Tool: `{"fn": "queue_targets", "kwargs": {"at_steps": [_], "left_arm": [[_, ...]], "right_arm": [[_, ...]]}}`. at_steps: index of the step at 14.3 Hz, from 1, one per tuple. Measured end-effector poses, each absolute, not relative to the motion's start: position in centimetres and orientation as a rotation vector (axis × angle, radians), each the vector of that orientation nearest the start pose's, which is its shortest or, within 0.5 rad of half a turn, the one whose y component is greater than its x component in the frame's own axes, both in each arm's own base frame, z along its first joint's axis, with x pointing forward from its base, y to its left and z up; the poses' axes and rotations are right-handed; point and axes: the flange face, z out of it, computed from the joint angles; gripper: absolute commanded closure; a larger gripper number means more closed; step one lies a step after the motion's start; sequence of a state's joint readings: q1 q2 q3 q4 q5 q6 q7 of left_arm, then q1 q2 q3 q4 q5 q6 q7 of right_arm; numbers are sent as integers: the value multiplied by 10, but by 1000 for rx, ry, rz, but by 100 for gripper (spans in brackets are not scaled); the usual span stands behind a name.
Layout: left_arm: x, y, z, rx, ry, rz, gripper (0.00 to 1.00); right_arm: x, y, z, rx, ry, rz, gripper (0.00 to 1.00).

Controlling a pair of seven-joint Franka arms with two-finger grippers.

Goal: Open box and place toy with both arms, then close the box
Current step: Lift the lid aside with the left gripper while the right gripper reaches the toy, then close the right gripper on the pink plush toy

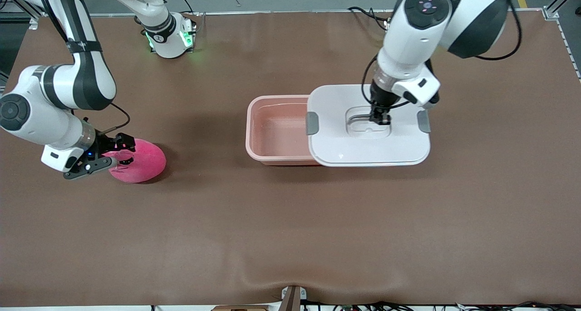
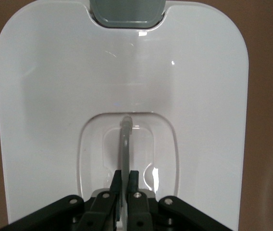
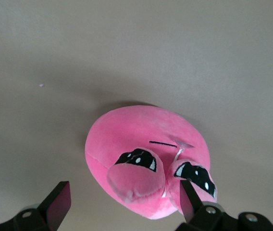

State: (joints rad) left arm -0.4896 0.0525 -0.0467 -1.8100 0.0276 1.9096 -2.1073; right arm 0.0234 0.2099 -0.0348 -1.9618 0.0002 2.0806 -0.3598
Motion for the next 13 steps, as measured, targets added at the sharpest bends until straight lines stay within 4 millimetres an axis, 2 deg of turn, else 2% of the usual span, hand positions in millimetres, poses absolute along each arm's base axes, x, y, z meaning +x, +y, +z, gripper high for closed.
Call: {"fn": "queue_targets", "kwargs": {"at_steps": [2, 8, 10, 13], "left_arm": [[498, -273, 513, -2258, -2234, -59, 100], [477, -238, 543, -2280, -2226, -79, 100], [477, -225, 548, -2305, -2184, -76, 100], [486, -197, 548, -2339, -2124, -63, 100]], "right_arm": [[588, -6, 355, -3079, -543, 157, 0], [585, -4, 346, -3074, -546, 185, 0], [585, -4, 340, -3072, -546, 196, 5], [588, -4, 330, -3074, -548, 189, 5]]}}
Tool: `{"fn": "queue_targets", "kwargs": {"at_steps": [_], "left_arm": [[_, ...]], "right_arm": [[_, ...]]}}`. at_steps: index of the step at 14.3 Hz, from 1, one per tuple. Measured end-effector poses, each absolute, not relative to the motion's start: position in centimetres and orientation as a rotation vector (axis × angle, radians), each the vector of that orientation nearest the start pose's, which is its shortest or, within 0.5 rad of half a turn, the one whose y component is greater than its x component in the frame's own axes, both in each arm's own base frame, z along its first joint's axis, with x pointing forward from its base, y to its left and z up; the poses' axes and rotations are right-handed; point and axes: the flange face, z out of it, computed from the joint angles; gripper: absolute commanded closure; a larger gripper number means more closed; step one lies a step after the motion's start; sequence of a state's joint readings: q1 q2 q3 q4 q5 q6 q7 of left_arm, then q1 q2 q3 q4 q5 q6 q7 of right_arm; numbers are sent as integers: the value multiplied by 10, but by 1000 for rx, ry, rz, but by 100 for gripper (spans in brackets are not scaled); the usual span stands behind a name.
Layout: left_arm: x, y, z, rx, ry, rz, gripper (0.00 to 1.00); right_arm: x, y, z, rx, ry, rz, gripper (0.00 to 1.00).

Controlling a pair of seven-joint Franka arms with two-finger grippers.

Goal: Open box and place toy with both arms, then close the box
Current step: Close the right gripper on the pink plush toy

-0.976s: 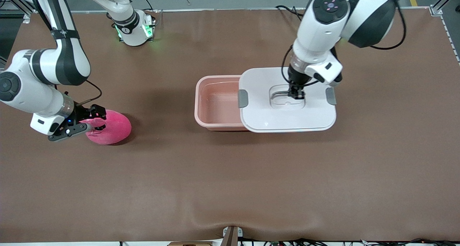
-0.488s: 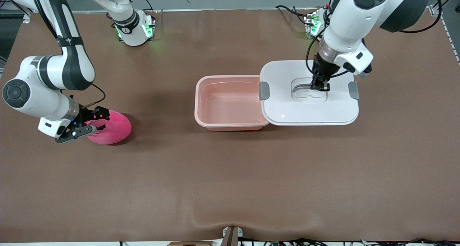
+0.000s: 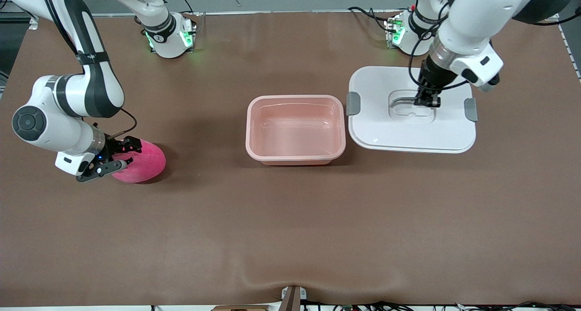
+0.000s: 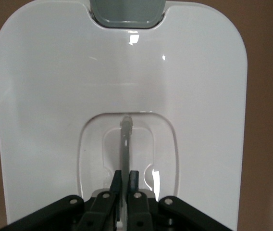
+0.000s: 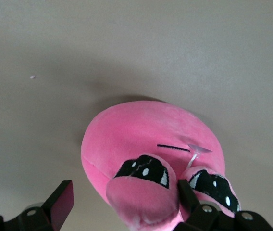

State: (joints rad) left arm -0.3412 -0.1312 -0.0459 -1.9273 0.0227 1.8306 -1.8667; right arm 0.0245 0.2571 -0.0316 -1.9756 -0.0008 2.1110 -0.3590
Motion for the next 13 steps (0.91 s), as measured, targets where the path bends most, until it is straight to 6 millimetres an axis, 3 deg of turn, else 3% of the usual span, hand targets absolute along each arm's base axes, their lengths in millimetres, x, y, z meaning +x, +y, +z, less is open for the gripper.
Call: {"fn": "queue_targets", "kwargs": {"at_steps": [2, 3, 6, 9, 11, 12, 13], "left_arm": [[490, -187, 548, -2358, -2115, -38, 100], [491, -186, 548, -2363, -2110, -35, 100], [492, -182, 547, -2388, -2078, -34, 100], [494, -175, 546, -2389, -2074, -32, 100], [495, -172, 544, -2389, -2070, -30, 100], [495, -171, 544, -2392, -2065, -30, 100], [495, -170, 544, -2394, -2061, -29, 100]], "right_arm": [[590, -4, 325, -3079, -556, 187, 5], [590, -4, 323, -3082, -560, 186, 11], [590, -5, 320, -3087, -566, 195, 46], [590, -7, 315, -3086, -562, 207, 69], [591, -12, 310, -3088, -550, 207, 92], [591, -14, 308, -3089, -544, 209, 100], [591, -15, 307, -3089, -542, 212, 100]]}}
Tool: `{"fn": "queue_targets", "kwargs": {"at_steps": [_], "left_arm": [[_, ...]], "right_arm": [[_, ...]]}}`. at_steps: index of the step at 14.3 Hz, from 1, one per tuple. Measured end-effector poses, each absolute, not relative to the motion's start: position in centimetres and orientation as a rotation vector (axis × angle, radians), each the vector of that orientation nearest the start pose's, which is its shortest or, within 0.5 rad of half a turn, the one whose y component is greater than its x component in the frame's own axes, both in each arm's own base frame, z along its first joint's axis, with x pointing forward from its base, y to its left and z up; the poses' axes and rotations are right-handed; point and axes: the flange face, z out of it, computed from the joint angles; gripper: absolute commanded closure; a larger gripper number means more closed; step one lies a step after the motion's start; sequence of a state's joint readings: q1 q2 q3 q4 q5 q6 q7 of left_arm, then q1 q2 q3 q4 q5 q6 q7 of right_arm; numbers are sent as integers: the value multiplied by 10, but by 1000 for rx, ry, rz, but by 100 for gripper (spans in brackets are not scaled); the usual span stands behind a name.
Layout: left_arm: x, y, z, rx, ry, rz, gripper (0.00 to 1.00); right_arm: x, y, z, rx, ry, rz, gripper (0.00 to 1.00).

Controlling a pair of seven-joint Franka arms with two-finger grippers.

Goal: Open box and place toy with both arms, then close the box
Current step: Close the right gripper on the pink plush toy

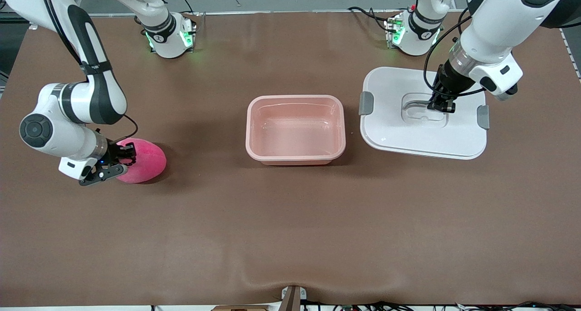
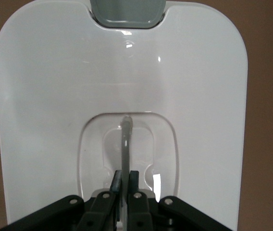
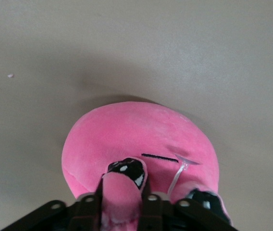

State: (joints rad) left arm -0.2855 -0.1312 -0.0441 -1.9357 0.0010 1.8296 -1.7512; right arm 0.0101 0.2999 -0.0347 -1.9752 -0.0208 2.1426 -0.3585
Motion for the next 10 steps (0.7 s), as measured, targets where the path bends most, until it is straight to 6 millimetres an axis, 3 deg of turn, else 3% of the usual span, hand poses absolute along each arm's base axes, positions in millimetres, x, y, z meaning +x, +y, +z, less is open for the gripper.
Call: {"fn": "queue_targets", "kwargs": {"at_steps": [4, 7, 10], "left_arm": [[495, -170, 542, -2399, -2053, -27, 100], [496, -168, 541, -2393, -2055, -24, 100], [498, -160, 540, -2404, -2041, -24, 100]], "right_arm": [[592, -11, 309, -3072, -622, 207, 100], [597, -4, 320, -3016, -843, 185, 100], [605, 13, 345, -2932, -1126, 117, 100]]}}
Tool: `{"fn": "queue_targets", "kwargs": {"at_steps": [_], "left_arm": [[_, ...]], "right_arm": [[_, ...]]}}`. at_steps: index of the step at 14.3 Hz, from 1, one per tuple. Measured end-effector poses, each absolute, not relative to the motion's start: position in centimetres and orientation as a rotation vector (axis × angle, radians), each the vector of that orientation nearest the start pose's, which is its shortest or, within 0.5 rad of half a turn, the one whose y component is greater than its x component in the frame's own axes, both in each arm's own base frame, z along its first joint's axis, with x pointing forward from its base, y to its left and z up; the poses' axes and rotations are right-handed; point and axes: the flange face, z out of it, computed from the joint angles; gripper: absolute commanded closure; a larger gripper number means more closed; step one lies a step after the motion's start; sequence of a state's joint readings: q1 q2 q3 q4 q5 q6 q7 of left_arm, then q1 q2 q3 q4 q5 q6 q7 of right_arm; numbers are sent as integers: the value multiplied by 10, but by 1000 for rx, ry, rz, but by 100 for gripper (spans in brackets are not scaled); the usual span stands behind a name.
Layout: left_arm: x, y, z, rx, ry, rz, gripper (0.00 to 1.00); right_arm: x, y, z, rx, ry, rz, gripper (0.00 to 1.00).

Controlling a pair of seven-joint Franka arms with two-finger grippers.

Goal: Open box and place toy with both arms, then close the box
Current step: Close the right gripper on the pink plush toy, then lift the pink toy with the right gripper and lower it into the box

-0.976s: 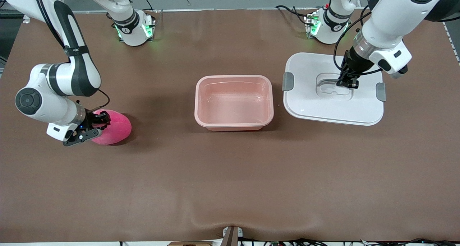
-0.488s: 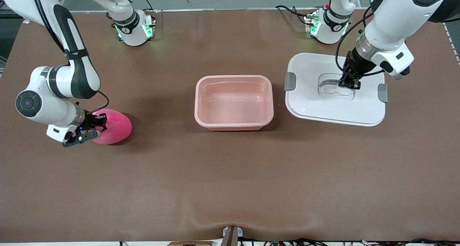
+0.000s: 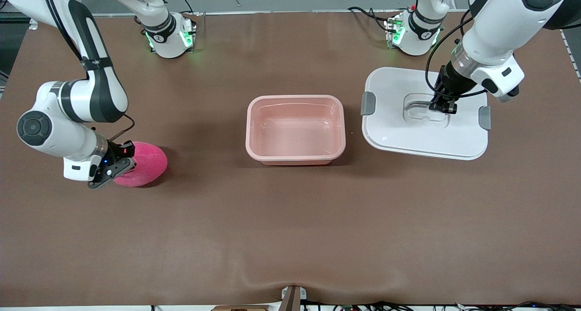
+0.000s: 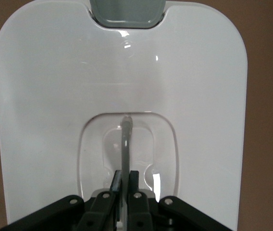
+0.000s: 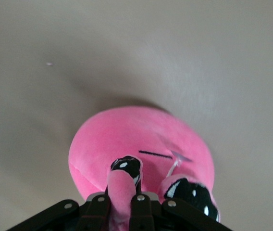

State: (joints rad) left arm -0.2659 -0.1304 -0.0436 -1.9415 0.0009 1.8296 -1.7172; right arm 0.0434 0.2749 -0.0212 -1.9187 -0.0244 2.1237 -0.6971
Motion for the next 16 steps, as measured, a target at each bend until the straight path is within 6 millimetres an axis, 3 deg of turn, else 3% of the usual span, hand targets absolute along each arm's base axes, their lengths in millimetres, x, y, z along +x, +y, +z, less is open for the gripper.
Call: {"fn": "queue_targets", "kwargs": {"at_steps": [4, 6, 8, 11, 16], "left_arm": [[502, -148, 540, -2406, -2038, -21, 100], [502, -148, 539, -2405, -2038, -19, 100], [501, -148, 539, -2405, -2037, -19, 100], [502, -148, 539, -2404, -2037, -18, 100], [503, -143, 538, -2406, -2035, -17, 100]], "right_arm": [[599, 63, 408, -2808, -1585, 93, 100], [586, 104, 444, -2747, -1788, 167, 100], [570, 158, 473, -2679, -1963, 233, 100], [539, 241, 491, -2555, -2212, 288, 100], [473, 344, 501, -2370, -2620, 396, 100]]}}
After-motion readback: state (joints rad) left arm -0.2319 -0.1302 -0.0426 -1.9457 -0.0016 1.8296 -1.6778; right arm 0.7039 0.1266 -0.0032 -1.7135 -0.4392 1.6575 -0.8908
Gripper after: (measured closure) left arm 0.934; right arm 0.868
